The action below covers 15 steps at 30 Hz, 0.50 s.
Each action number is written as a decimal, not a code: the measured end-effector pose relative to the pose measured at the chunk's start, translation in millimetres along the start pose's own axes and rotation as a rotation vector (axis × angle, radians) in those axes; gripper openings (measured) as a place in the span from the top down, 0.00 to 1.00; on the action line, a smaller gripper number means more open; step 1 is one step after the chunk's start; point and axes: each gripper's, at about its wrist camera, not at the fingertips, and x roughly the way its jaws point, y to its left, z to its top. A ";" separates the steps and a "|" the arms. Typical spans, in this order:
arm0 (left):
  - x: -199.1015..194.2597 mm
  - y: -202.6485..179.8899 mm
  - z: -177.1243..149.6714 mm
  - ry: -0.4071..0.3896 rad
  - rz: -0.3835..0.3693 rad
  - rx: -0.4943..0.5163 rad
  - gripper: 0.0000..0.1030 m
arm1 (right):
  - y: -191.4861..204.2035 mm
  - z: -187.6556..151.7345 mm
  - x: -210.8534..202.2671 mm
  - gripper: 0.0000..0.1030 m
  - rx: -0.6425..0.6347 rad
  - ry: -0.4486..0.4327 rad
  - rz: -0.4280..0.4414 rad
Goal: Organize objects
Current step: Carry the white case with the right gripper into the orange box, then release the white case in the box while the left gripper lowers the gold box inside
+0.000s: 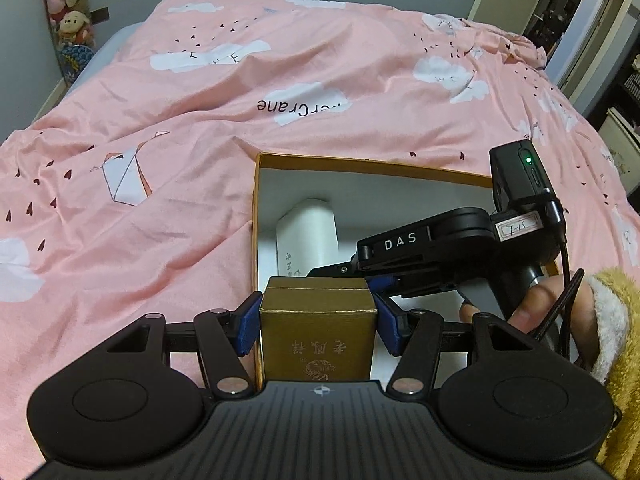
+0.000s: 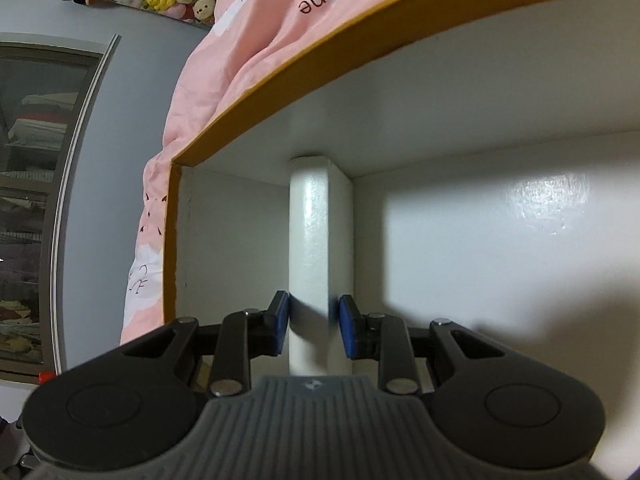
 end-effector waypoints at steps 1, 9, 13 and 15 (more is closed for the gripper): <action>1.1 -0.8 0.5 0.002 0.004 0.004 0.35 | -0.5 0.6 -0.3 0.72 -0.001 0.003 -0.003; 13.0 -10.0 3.0 0.014 0.031 0.037 0.35 | 6.4 0.9 -8.0 0.69 -0.074 -0.008 -0.128; 14.4 -9.3 1.8 0.032 0.035 0.040 0.35 | 10.2 1.4 -3.9 0.69 -0.108 -0.012 -0.225; 14.8 -9.8 1.1 0.035 0.037 0.045 0.35 | 3.6 2.7 -1.3 0.71 -0.094 0.005 -0.201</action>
